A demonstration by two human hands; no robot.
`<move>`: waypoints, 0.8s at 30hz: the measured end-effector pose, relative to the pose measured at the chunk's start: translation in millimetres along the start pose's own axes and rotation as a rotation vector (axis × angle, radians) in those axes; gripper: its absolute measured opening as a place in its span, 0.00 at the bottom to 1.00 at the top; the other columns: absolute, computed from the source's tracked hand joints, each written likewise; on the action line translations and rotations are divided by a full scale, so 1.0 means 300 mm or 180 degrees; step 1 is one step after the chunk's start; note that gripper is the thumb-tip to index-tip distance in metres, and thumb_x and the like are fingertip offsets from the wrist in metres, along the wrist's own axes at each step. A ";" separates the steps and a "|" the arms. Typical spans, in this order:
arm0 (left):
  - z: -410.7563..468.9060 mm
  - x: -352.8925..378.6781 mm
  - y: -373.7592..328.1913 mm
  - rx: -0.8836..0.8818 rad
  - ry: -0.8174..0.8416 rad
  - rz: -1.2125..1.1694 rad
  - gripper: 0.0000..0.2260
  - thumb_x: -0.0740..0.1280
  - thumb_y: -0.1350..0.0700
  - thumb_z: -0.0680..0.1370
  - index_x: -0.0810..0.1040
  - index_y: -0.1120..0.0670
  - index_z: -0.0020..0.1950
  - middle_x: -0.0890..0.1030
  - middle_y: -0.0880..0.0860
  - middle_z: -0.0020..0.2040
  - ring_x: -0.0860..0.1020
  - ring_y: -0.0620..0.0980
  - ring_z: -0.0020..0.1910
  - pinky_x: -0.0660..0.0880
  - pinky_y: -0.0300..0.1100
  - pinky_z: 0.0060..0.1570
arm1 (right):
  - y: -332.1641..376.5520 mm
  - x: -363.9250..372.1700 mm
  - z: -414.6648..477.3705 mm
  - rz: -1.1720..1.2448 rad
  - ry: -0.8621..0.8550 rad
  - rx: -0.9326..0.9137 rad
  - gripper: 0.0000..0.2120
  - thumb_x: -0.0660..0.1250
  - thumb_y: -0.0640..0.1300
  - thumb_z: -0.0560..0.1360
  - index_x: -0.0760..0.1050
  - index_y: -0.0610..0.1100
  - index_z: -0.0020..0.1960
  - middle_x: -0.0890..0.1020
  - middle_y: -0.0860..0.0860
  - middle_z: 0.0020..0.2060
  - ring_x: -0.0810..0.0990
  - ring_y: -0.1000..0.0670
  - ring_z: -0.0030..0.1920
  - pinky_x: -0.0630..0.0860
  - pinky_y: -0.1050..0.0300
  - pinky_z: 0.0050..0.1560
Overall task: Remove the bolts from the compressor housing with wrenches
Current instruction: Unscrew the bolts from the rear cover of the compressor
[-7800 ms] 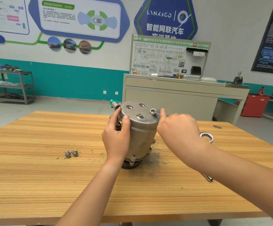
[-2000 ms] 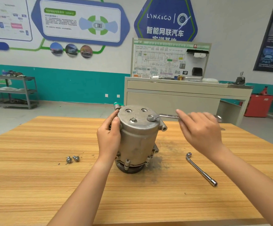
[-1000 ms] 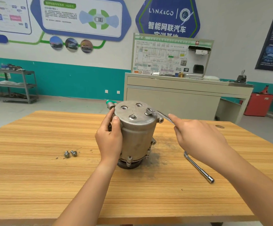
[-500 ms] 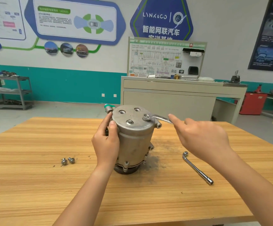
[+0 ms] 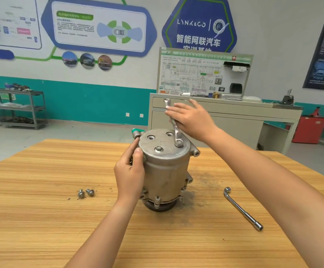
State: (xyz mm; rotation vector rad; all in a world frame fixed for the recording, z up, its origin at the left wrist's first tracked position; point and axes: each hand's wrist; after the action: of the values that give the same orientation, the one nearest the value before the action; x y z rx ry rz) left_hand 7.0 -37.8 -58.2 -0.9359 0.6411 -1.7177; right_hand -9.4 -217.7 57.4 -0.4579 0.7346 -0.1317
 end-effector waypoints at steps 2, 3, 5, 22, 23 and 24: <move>0.002 -0.009 0.003 0.0000 -0.0005 0.0002 0.14 0.59 0.61 0.80 0.76 0.54 0.64 0.77 0.38 0.54 0.72 0.23 0.53 0.67 0.20 0.48 | -0.025 -0.011 -0.040 0.0113 -0.0413 0.0522 0.13 0.62 0.41 0.77 0.77 0.37 0.59 0.79 0.43 0.57 0.77 0.42 0.59 0.63 0.41 0.64; 0.002 -0.010 0.003 0.0001 -0.0012 -0.0009 0.14 0.59 0.61 0.80 0.76 0.54 0.64 0.77 0.38 0.54 0.72 0.23 0.53 0.67 0.20 0.48 | -0.038 -0.024 -0.063 0.0306 -0.0584 0.1022 0.13 0.59 0.42 0.79 0.76 0.36 0.59 0.79 0.42 0.56 0.77 0.42 0.58 0.65 0.45 0.63; 0.000 -0.004 0.005 -0.0004 -0.0045 -0.0043 0.14 0.59 0.61 0.80 0.76 0.53 0.64 0.77 0.38 0.54 0.72 0.23 0.53 0.67 0.20 0.47 | -0.045 -0.076 -0.100 0.0972 -0.0967 0.2053 0.14 0.54 0.42 0.81 0.73 0.35 0.57 0.79 0.39 0.50 0.77 0.39 0.50 0.71 0.47 0.51; -0.042 0.027 -0.005 0.0105 -0.0192 0.0021 0.15 0.60 0.60 0.80 0.75 0.56 0.66 0.75 0.34 0.54 0.71 0.22 0.53 0.67 0.19 0.48 | 0.245 -0.372 -0.319 -0.0707 0.1607 0.1411 0.24 0.53 0.37 0.76 0.56 0.48 0.71 0.64 0.53 0.29 0.61 0.51 0.26 0.55 0.58 0.22; -0.045 0.031 -0.006 0.0105 -0.0196 0.0025 0.15 0.60 0.60 0.80 0.75 0.56 0.66 0.75 0.34 0.54 0.71 0.22 0.53 0.67 0.19 0.48 | 0.256 -0.386 -0.301 -0.0850 0.1704 0.1339 0.24 0.53 0.34 0.75 0.59 0.46 0.70 0.62 0.52 0.28 0.59 0.51 0.25 0.56 0.59 0.22; -0.049 0.037 -0.006 0.0106 -0.0199 0.0029 0.15 0.60 0.60 0.80 0.75 0.56 0.66 0.75 0.34 0.54 0.71 0.22 0.52 0.67 0.19 0.48 | 0.262 -0.400 -0.281 -0.0977 0.1770 0.1262 0.23 0.54 0.33 0.73 0.62 0.44 0.67 0.62 0.52 0.28 0.59 0.51 0.25 0.58 0.59 0.21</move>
State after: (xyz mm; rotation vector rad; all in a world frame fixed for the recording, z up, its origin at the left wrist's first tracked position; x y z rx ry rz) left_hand -7.8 -47.9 -61.8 -0.9583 0.5733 -1.6796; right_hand -158.1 -144.7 41.4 -0.1447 1.1484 -0.7005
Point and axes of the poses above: each hand's wrist, its own z-axis towards the middle knuckle, its own x-axis out of the palm, y = z × x
